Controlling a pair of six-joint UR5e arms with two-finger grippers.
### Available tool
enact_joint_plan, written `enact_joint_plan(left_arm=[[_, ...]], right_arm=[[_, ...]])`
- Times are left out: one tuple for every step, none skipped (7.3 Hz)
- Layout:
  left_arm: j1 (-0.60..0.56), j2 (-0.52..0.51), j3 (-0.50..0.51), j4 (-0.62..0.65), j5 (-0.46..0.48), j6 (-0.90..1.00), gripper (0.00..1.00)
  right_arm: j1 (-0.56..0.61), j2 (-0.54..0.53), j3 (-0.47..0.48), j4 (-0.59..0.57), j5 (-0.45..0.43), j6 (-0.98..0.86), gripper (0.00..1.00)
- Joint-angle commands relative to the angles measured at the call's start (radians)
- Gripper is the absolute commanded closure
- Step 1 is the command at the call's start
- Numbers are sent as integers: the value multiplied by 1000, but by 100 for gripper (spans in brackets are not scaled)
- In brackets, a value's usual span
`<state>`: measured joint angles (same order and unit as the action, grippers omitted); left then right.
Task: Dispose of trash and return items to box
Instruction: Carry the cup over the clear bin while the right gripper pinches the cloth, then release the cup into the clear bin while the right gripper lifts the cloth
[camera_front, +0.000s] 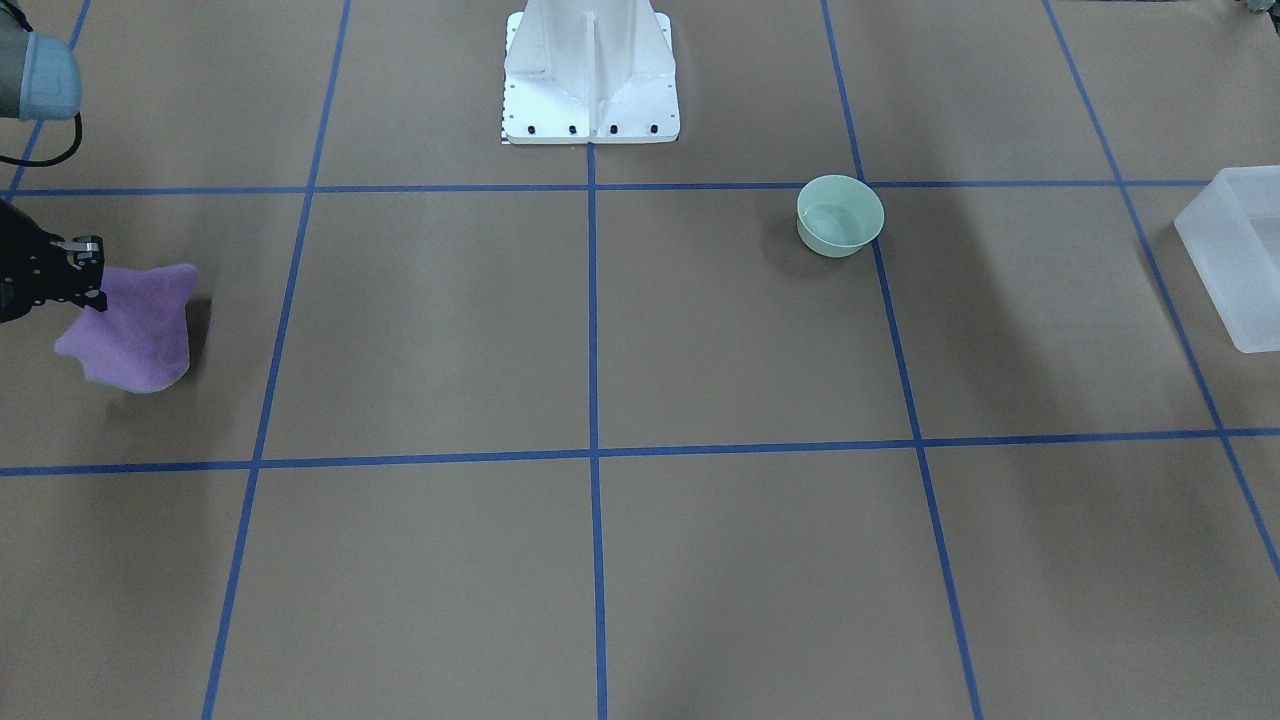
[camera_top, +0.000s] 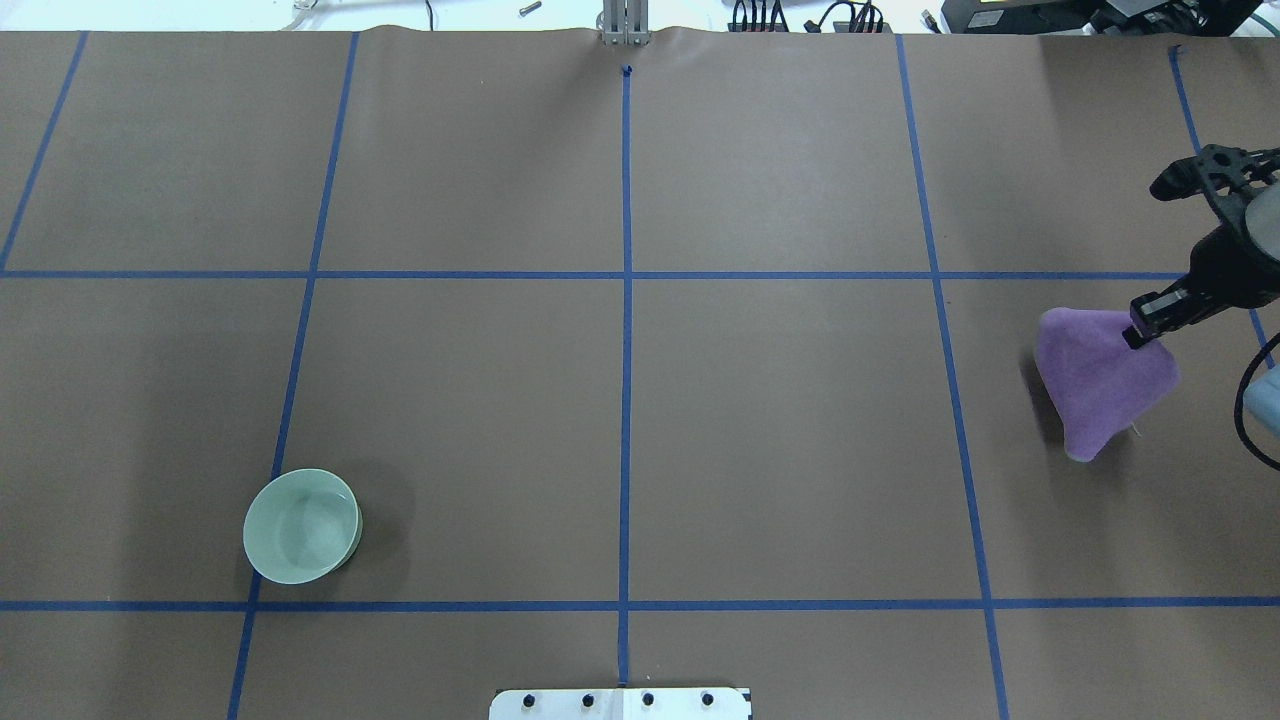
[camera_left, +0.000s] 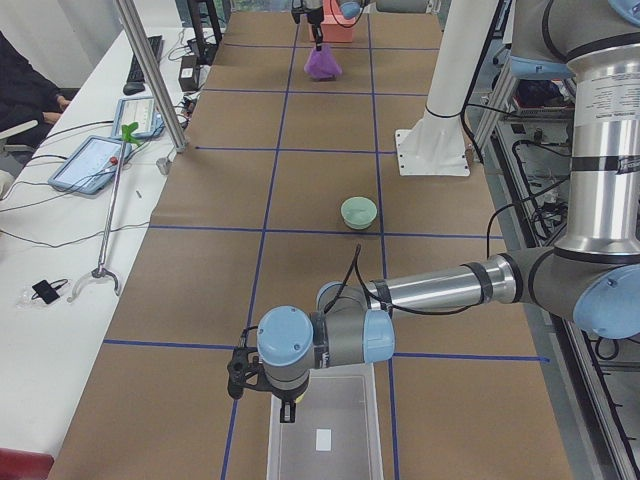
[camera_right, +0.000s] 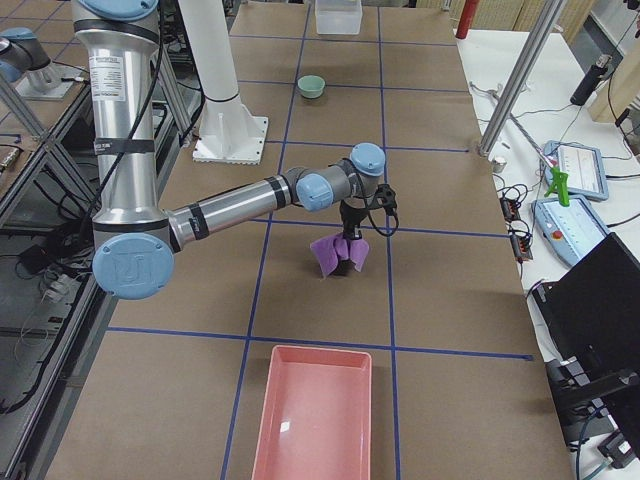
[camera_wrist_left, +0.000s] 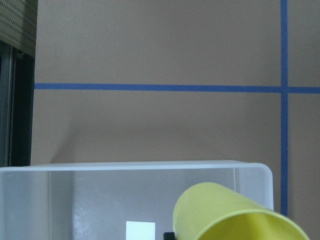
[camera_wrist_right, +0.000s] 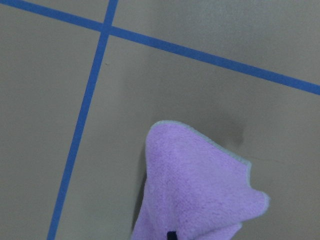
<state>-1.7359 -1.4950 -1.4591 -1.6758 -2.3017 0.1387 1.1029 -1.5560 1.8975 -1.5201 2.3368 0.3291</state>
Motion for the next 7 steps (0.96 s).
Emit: enact_joint_plan(left_arm=[[36,36,52,-65,-13,1,100],[62,41,109,-126,-45,1,100],[94,42,132,-152,-67,-1,100],[114,51,132,-154,-87,-1,100],[133,53,132,-157,-99,-1,100],[160,53,132,-160,-105,1,76],[182,55,137,-201,-104,1,4]], right_arm=[[49,-24,54,0,28,-1,100],[87,-24,57,0,56,-1,100],[124,-24,60,0,68,-1,100],[159,-24,60,0,78,-1,100],[187,-24,61,0,78,-1,100],[210,-22,61,1,79,-2,100],[221,-24,77,0,79,-2,100]])
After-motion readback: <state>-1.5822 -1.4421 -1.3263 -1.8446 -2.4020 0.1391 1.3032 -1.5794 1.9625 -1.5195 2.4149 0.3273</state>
